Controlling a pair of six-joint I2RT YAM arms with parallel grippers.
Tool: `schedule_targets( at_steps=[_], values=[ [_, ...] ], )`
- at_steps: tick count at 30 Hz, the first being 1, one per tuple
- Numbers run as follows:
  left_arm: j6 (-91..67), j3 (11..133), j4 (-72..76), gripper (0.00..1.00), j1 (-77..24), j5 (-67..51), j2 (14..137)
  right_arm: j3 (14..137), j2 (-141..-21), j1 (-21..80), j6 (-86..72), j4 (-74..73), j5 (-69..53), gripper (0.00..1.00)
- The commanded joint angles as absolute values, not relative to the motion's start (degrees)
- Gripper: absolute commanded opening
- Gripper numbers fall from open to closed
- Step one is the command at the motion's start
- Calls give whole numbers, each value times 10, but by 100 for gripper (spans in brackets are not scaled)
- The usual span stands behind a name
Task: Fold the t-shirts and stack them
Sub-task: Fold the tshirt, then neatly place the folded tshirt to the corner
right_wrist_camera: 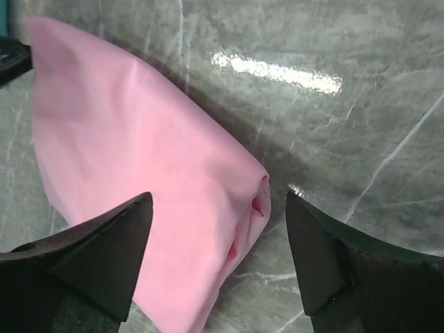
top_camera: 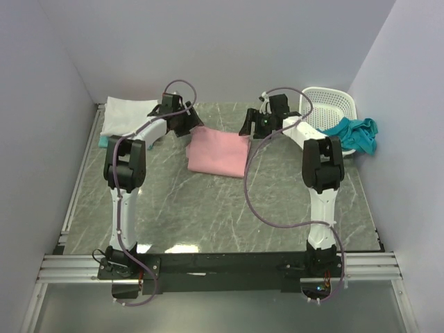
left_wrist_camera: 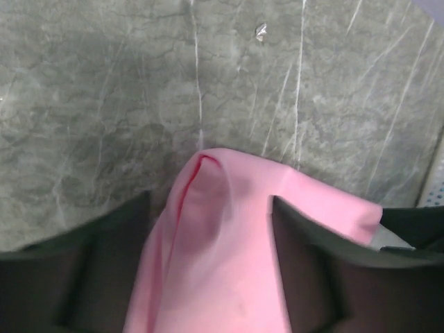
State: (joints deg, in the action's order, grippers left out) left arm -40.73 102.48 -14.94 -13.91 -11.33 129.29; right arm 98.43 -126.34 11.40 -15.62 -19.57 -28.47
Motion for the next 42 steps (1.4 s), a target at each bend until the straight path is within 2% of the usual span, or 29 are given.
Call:
schedule_targets(
  at_steps=[1, 2, 3, 8, 13, 19, 27, 29, 32, 37, 42],
  values=[
    [-408, 1035, -141, 80, -138, -138, 1265, 1024, -1237, 112, -151, -218, -286, 84],
    [-410, 1025, -135, 87, -138, -139, 1244, 1000, -1223, 112, -154, -213, -288, 85],
    [-410, 1008, -137, 99, -138, -137, 1232, 986, -1191, 114, -155, -203, -292, 85],
    [-407, 934, -143, 99, -140, -96, 1152, 848, -1066, 127, -162, -175, -282, 87],
    [-382, 865, -178, 99, -141, -74, 1126, 708, -956, 128, -191, -138, -259, 89],
    [-370, 842, -188, 99, -141, -91, 1139, 625, -851, 128, -201, -147, -257, 90],
    [-358, 894, -208, 99, -152, -120, 1208, 568, -744, 127, -185, -185, -208, 92],
    [-357, 902, -215, 95, -159, -115, 1223, 559, -725, 128, -182, -190, -201, 92],
    [-359, 912, -221, 80, -169, -120, 1237, 551, -709, 127, -180, -199, -186, 92],
    [-360, 917, -228, 65, -188, -117, 1251, 537, -684, 128, -177, -203, -171, 93],
    [-372, 919, -234, 46, -202, -87, 1259, 524, -670, 128, -177, -200, -159, 93]
  ],
)
